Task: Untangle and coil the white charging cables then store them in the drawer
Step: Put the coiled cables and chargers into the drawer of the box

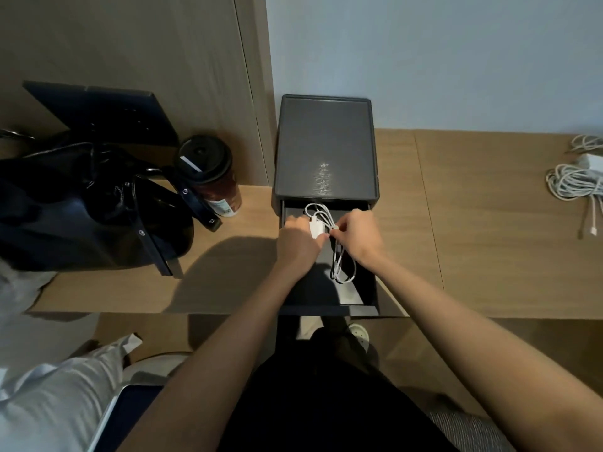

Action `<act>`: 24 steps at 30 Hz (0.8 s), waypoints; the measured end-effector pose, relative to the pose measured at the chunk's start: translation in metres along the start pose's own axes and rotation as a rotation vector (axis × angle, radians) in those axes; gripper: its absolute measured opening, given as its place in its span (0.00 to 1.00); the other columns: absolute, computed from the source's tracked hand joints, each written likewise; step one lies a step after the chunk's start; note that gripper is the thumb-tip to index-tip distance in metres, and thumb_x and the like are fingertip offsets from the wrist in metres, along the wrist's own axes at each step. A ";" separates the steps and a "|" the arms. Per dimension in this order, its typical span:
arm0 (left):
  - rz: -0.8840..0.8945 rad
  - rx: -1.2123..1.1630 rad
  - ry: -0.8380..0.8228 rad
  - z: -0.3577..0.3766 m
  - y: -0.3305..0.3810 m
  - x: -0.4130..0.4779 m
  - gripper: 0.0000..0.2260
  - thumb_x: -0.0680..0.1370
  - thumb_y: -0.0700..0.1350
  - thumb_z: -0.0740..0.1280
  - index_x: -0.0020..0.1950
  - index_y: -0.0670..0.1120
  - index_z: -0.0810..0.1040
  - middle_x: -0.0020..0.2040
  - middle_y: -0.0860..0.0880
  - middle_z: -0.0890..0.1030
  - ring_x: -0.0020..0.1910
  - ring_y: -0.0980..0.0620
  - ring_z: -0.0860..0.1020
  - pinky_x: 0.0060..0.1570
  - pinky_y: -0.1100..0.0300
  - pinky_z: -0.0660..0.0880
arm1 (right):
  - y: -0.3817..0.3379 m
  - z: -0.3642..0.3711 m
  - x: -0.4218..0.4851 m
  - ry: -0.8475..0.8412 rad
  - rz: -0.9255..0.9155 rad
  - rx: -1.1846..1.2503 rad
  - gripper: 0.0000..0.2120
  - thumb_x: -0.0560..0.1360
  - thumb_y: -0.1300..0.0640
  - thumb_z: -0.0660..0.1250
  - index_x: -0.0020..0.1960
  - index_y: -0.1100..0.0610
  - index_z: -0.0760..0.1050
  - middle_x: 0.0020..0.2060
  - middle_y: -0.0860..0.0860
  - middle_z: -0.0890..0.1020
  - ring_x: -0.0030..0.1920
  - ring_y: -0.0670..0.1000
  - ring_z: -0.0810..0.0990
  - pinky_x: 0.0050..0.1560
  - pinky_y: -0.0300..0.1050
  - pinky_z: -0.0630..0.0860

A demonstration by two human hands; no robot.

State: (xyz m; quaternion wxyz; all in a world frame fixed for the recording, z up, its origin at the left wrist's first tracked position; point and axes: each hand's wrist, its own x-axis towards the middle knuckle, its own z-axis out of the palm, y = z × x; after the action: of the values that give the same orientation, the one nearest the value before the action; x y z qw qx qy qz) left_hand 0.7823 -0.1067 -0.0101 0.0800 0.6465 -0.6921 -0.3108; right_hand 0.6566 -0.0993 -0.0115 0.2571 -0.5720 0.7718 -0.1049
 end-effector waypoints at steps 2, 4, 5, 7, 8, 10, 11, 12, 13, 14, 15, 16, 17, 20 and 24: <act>0.013 -0.015 -0.001 -0.001 0.001 0.000 0.21 0.76 0.51 0.68 0.63 0.39 0.74 0.59 0.39 0.75 0.58 0.42 0.74 0.54 0.58 0.67 | 0.000 -0.001 0.002 -0.015 -0.033 -0.059 0.09 0.75 0.56 0.69 0.40 0.61 0.82 0.35 0.59 0.82 0.41 0.60 0.80 0.41 0.45 0.72; 0.038 -0.023 -0.027 -0.004 -0.002 -0.001 0.19 0.77 0.47 0.67 0.64 0.38 0.73 0.60 0.39 0.76 0.58 0.43 0.74 0.54 0.59 0.66 | 0.001 -0.001 0.004 -0.028 -0.075 -0.087 0.09 0.76 0.57 0.67 0.42 0.61 0.83 0.37 0.61 0.83 0.42 0.61 0.79 0.42 0.46 0.71; 0.058 -0.015 -0.049 -0.006 -0.004 -0.002 0.19 0.77 0.45 0.66 0.66 0.38 0.72 0.61 0.39 0.76 0.60 0.43 0.74 0.55 0.59 0.66 | 0.002 -0.001 0.004 -0.036 -0.094 -0.098 0.09 0.76 0.57 0.67 0.43 0.61 0.83 0.38 0.61 0.83 0.43 0.62 0.79 0.43 0.47 0.71; 0.122 0.013 -0.083 -0.012 -0.008 -0.007 0.20 0.78 0.40 0.65 0.69 0.38 0.69 0.63 0.39 0.76 0.62 0.42 0.73 0.58 0.57 0.67 | 0.003 0.002 0.005 -0.045 -0.117 -0.097 0.09 0.77 0.57 0.65 0.45 0.60 0.82 0.39 0.61 0.83 0.44 0.63 0.80 0.44 0.48 0.73; 0.161 0.023 -0.080 -0.015 -0.010 -0.009 0.20 0.78 0.38 0.64 0.70 0.39 0.68 0.64 0.39 0.75 0.63 0.43 0.73 0.60 0.56 0.67 | 0.004 0.003 0.005 -0.042 -0.124 -0.081 0.09 0.77 0.57 0.65 0.45 0.60 0.82 0.40 0.61 0.83 0.45 0.63 0.80 0.45 0.49 0.74; 0.250 0.021 -0.031 -0.023 -0.017 -0.012 0.20 0.77 0.33 0.61 0.69 0.41 0.70 0.66 0.42 0.74 0.63 0.45 0.73 0.62 0.58 0.67 | 0.005 0.004 -0.002 0.002 -0.143 -0.024 0.08 0.76 0.58 0.65 0.49 0.59 0.82 0.43 0.60 0.84 0.48 0.62 0.80 0.48 0.50 0.75; 0.299 0.014 0.002 -0.026 -0.021 -0.013 0.19 0.77 0.32 0.61 0.68 0.42 0.72 0.65 0.44 0.75 0.62 0.46 0.74 0.62 0.60 0.66 | 0.005 0.006 -0.008 0.034 -0.154 0.005 0.10 0.75 0.57 0.66 0.53 0.60 0.81 0.47 0.60 0.84 0.51 0.61 0.80 0.51 0.50 0.75; 0.339 0.008 0.030 -0.029 -0.025 -0.013 0.18 0.76 0.32 0.61 0.66 0.43 0.74 0.64 0.46 0.75 0.62 0.48 0.74 0.61 0.62 0.66 | 0.003 0.008 -0.015 0.055 -0.156 0.021 0.14 0.75 0.56 0.68 0.57 0.61 0.80 0.52 0.60 0.83 0.54 0.61 0.79 0.56 0.50 0.74; 0.365 0.008 0.055 -0.033 -0.028 -0.013 0.17 0.77 0.33 0.62 0.64 0.44 0.75 0.63 0.48 0.75 0.62 0.49 0.73 0.59 0.65 0.64 | 0.001 0.011 -0.023 0.057 -0.143 0.020 0.20 0.74 0.54 0.69 0.63 0.62 0.76 0.58 0.60 0.80 0.59 0.60 0.77 0.61 0.49 0.71; 0.377 0.011 0.084 -0.035 -0.032 -0.012 0.17 0.77 0.33 0.62 0.64 0.44 0.76 0.63 0.48 0.75 0.62 0.50 0.71 0.58 0.68 0.62 | -0.002 0.015 -0.030 0.042 -0.113 0.005 0.25 0.74 0.51 0.70 0.67 0.62 0.72 0.63 0.59 0.76 0.63 0.60 0.73 0.64 0.49 0.68; 0.380 0.015 0.110 -0.037 -0.035 -0.012 0.17 0.77 0.34 0.62 0.64 0.45 0.75 0.63 0.49 0.75 0.63 0.51 0.70 0.57 0.70 0.60 | -0.006 0.020 -0.036 0.021 -0.078 -0.024 0.29 0.74 0.48 0.69 0.70 0.61 0.68 0.68 0.58 0.72 0.66 0.60 0.69 0.65 0.49 0.67; 0.372 0.009 0.127 -0.037 -0.039 -0.010 0.17 0.77 0.35 0.62 0.65 0.45 0.75 0.63 0.49 0.74 0.64 0.52 0.68 0.57 0.71 0.57 | -0.010 0.026 -0.039 0.006 -0.046 -0.061 0.32 0.74 0.46 0.68 0.72 0.60 0.65 0.71 0.56 0.68 0.67 0.59 0.66 0.65 0.49 0.65; 0.358 0.000 0.131 -0.038 -0.042 -0.009 0.17 0.78 0.35 0.61 0.66 0.46 0.74 0.64 0.50 0.73 0.64 0.53 0.67 0.57 0.71 0.56 | -0.013 0.032 -0.041 0.007 -0.025 -0.099 0.34 0.74 0.43 0.67 0.73 0.59 0.63 0.73 0.56 0.65 0.67 0.59 0.65 0.65 0.49 0.65; 0.383 0.006 0.129 -0.037 -0.048 -0.002 0.16 0.78 0.36 0.61 0.66 0.46 0.75 0.64 0.50 0.74 0.64 0.53 0.67 0.58 0.69 0.57 | -0.019 0.043 -0.040 0.054 -0.027 -0.153 0.32 0.75 0.43 0.66 0.72 0.59 0.64 0.74 0.56 0.62 0.67 0.59 0.63 0.66 0.47 0.61; 0.494 0.081 0.101 -0.037 -0.054 0.009 0.14 0.78 0.37 0.63 0.63 0.42 0.77 0.61 0.47 0.77 0.62 0.50 0.70 0.63 0.63 0.62 | -0.019 0.044 -0.031 -0.029 -0.162 -0.062 0.26 0.77 0.56 0.66 0.73 0.59 0.64 0.73 0.55 0.66 0.69 0.57 0.64 0.68 0.45 0.60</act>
State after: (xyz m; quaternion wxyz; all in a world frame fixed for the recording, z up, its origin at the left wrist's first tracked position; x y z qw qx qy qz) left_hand 0.8452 -0.1254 -0.0119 0.1620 0.4752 -0.8360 -0.2213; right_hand 0.7018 -0.0707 -0.0315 0.2413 -0.6416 0.7221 -0.0931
